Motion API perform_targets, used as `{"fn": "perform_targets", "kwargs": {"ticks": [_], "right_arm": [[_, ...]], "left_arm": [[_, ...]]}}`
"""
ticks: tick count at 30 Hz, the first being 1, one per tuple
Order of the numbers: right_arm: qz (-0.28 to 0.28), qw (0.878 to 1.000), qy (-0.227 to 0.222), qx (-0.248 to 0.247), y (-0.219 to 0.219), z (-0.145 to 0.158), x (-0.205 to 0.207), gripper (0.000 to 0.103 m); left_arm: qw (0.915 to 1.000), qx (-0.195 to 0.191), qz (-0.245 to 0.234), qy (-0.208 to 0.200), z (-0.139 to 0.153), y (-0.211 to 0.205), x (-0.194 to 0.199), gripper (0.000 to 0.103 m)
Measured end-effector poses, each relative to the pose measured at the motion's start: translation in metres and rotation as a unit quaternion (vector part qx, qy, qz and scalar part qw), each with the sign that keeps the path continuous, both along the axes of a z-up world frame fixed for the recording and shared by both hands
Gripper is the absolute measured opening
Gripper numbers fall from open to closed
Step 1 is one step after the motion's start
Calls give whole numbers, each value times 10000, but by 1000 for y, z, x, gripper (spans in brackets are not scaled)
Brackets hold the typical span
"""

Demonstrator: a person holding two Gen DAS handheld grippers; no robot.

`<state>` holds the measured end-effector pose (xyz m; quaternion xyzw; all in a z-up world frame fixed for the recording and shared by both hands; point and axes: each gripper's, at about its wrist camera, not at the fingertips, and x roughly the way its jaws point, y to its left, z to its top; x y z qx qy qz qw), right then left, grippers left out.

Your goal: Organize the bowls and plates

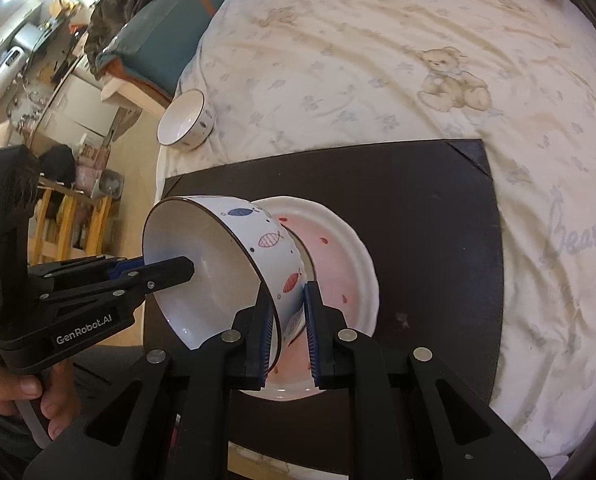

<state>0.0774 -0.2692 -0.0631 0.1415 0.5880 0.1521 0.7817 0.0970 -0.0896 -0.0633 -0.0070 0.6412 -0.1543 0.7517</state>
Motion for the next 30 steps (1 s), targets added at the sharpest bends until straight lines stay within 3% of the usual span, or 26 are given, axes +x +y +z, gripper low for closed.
{"fn": "perform_targets", "kwargs": {"ticks": [8,11,17,25,30], "right_arm": [[-8,9994,328,-120,10,-27,1,16],[-13,9993,353,-142,10,-29,1,19],[-13,9993,310,-232,10,-28,1,20],[-364,9993,-48,118,-7,-12,3,20],[-367,9991,1,203,1,-19,9,18]], "left_arm": [[10000,38,-25,-38,-10,6,0,9],[9999,-123,31,-2,-14,11,1,9],[9997,-236,69,-95,-12,16,2,9],[9983,-522,249,-106,-11,26,7,9],[9973,-647,316,-117,-11,21,14,9]]}}
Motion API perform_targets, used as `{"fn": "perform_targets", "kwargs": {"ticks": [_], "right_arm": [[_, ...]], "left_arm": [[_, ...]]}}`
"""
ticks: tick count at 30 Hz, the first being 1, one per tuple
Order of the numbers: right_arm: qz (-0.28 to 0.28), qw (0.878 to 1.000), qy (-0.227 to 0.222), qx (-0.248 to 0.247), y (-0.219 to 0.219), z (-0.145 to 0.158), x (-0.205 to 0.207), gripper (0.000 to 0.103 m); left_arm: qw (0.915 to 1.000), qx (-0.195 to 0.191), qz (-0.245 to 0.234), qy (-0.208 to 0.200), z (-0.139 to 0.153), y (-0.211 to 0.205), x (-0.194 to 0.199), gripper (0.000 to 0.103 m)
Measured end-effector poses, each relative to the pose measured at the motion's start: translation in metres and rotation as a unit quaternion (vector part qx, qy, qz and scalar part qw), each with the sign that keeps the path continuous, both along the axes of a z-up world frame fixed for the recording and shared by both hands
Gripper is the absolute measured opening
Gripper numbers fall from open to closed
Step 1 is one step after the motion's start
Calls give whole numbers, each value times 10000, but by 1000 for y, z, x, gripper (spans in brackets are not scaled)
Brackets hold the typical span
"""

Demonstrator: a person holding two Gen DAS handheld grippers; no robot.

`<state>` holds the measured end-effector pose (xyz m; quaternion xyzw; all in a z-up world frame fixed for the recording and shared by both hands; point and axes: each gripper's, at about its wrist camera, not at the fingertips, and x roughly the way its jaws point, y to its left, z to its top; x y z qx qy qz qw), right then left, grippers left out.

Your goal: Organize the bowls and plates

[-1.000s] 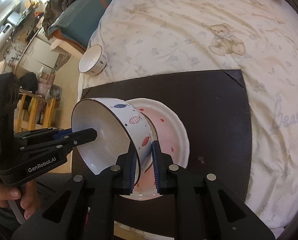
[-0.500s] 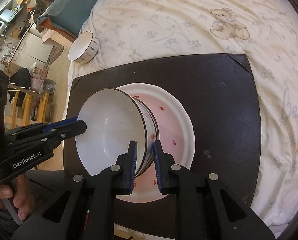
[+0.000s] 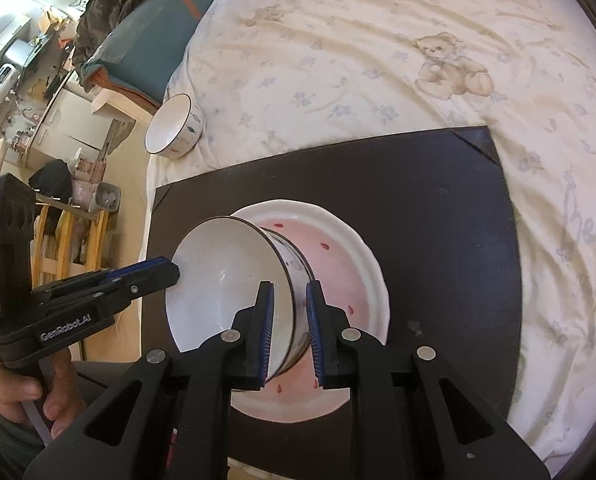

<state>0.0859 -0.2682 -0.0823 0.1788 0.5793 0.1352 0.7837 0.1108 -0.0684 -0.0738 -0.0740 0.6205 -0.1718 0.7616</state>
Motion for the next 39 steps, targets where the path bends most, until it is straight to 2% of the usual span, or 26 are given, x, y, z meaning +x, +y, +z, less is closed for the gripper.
{"fn": "perform_targets", "kwargs": {"ticks": [4,10,16,24,25,29,33,36,39], "right_arm": [[-280,9993,-23,233,-6,-6,10,18],[-223,9996,103,141,-1,-14,15,18],[-205,9995,41,248,-4,-9,14,18],[-65,9990,-237,363,-7,10,8,18],[-12,9991,-295,302,-6,13,7,15],[-50,9998,-129,165,-6,4,7,9],[-417,9955,113,841,-23,-8,11,10],[-593,9938,329,882,-28,-21,13,9],[-612,9937,376,861,-27,-24,15,9]], "left_arm": [[10000,-61,5,51,-3,-4,10,9],[10000,-29,-6,69,-3,-6,13,9],[9996,-227,64,-137,12,-1,11,9],[9996,-271,-33,-102,8,-5,9,9],[9995,-283,-56,-102,7,-6,8,9],[9993,-344,-124,-61,6,-11,9,8],[9988,-453,-190,18,2,-16,13,7],[9973,-674,-124,249,-5,-16,17,6],[9983,-530,-145,200,-5,-18,17,6]]}}
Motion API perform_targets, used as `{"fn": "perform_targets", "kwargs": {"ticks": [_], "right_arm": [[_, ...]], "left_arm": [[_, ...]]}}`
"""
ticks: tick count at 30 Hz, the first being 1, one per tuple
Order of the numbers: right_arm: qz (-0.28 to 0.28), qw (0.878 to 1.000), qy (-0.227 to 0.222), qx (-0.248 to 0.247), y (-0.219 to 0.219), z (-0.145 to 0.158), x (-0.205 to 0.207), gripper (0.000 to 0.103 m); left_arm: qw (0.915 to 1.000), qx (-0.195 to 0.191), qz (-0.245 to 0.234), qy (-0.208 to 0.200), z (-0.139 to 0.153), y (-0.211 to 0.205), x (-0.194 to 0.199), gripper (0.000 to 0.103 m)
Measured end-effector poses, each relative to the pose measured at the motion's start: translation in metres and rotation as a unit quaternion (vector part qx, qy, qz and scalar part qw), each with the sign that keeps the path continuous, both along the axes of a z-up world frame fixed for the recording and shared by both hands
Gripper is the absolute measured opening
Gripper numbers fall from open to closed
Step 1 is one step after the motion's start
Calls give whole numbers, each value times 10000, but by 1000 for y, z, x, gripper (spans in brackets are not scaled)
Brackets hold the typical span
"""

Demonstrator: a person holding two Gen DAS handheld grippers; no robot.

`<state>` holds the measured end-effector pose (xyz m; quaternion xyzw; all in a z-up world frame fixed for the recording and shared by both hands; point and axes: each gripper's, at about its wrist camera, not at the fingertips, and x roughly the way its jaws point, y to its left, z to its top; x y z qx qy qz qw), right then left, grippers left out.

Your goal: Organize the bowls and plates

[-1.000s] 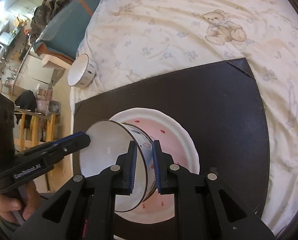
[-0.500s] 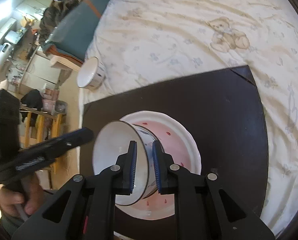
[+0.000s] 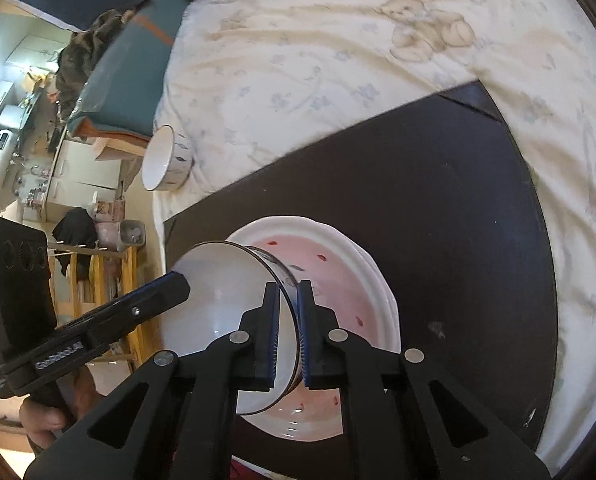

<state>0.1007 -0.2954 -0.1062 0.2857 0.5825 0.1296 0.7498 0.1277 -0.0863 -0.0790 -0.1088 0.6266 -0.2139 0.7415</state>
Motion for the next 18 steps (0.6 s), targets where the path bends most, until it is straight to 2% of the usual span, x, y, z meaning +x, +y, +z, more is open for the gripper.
{"fn": "perform_targets", "kwargs": {"ticks": [4,7,13,18], "right_arm": [[130,9994,-237,-203,7,14,-3,9],[176,9992,-323,-171,7,21,-6,9],[293,9985,-236,-397,10,14,-5,9],[281,9984,-281,-390,9,16,-6,9]], "left_arm": [[9999,14,99,76,-3,9,0,6],[9999,-9,124,41,0,15,-4,6],[10000,-13,51,47,-1,9,-11,6],[10000,42,27,-16,2,9,-13,6]]}}
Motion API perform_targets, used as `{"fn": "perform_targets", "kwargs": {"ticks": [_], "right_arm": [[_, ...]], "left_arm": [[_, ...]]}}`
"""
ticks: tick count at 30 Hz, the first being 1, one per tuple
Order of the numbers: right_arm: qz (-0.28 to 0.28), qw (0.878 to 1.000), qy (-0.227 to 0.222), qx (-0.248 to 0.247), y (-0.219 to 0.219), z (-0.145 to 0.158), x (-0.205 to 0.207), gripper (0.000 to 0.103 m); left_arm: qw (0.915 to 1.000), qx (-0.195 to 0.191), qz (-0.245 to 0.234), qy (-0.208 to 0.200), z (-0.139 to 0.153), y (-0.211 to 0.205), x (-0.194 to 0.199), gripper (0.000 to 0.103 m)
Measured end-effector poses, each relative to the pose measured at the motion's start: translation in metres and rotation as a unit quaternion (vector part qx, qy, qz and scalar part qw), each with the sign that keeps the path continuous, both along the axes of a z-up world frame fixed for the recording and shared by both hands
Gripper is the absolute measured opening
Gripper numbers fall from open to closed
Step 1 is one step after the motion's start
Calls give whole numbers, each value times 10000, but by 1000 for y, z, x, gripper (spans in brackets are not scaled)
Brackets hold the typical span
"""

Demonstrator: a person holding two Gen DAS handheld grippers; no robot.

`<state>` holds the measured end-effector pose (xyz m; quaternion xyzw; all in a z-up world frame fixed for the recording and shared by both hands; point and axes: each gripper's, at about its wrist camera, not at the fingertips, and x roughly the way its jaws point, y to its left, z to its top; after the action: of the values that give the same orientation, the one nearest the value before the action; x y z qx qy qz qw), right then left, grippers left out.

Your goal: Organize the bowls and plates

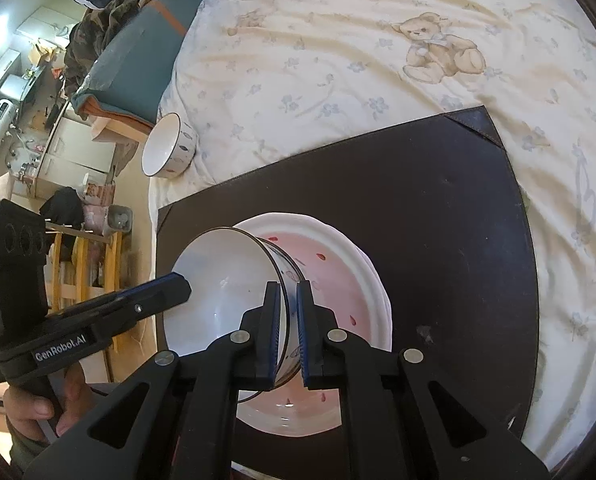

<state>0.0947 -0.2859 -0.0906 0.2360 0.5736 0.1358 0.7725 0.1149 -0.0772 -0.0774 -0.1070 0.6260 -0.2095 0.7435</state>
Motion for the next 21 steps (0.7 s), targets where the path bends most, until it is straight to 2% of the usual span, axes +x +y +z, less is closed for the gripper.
{"fn": "perform_targets", "kwargs": {"ticks": [4,7,10,11,12,13,14,18,20,21], "right_arm": [[77,10000,-52,-17,2,4,-2,14],[157,9995,-135,-237,7,11,-4,14],[268,9982,-226,-484,13,18,-6,18],[292,9979,-233,-528,16,19,-8,21],[311,9976,-243,-562,17,21,-9,29],[326,9972,-256,-616,19,22,-10,44],[340,9969,-289,-643,21,24,-12,52],[410,9952,-439,-771,25,33,-17,57],[377,9943,-532,-838,25,38,-20,67],[353,9938,-595,-876,24,41,-22,77]], "left_arm": [[9999,107,83,-72,4,4,-3,7],[9995,260,11,-184,11,4,-9,9],[9977,532,-86,-416,18,1,-15,26],[9967,637,-104,-502,20,1,-17,37],[9954,747,-120,-591,21,1,-19,45],[9937,866,-142,-702,22,0,-22,47],[9928,905,-180,-770,23,0,-23,48],[9889,1130,-175,-943,25,2,-26,49],[9878,1136,-94,-1060,27,7,-28,49],[9874,1100,-45,-1135,30,10,-28,49]]}}
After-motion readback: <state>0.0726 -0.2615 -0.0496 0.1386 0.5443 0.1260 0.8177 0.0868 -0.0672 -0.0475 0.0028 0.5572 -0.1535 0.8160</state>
